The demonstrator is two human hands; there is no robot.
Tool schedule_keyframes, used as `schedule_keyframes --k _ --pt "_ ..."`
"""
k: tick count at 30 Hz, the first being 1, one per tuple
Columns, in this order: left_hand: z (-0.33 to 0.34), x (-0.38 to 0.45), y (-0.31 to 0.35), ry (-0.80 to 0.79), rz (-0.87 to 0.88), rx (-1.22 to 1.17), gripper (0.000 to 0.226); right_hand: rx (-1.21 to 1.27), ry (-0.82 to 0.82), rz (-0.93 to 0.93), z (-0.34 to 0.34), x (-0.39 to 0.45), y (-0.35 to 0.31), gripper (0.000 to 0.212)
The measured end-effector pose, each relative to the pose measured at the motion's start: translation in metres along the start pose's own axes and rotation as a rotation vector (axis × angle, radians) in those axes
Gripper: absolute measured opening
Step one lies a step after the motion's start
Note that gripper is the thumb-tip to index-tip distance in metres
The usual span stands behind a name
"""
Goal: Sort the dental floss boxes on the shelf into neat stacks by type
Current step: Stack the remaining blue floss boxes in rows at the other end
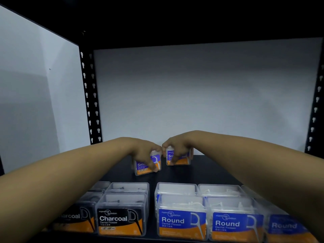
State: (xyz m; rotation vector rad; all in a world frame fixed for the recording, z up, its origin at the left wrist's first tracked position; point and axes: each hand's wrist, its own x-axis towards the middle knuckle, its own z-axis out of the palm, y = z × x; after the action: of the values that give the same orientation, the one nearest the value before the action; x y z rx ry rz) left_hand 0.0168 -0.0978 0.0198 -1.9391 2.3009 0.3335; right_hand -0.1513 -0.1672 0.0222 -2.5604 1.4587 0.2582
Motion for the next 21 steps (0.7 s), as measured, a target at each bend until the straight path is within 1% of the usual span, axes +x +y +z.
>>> schedule_keyframes --k 3,7,12,16,21 --pt "-0.008 -0.004 0.003 -0.013 -0.020 0.020 0.050 -0.015 -0.001 -0.011 -0.008 -0.008 0.008 0.043" --pt "-0.023 -0.010 0.016 0.017 -0.035 0.036 0.052 0.015 0.022 -0.016 -0.027 -0.033 0.021 0.038" --pt "-0.045 -0.016 0.041 0.105 0.030 -0.007 0.046 0.018 0.025 -0.003 -0.045 -0.072 0.044 0.039" --pt "-0.054 -0.017 0.061 0.101 0.038 -0.074 0.041 0.066 0.061 0.005 -0.055 -0.100 0.070 0.040" --pt "-0.064 -0.017 0.094 0.123 0.087 -0.119 0.034 0.041 0.074 0.046 -0.062 -0.132 0.102 0.039"
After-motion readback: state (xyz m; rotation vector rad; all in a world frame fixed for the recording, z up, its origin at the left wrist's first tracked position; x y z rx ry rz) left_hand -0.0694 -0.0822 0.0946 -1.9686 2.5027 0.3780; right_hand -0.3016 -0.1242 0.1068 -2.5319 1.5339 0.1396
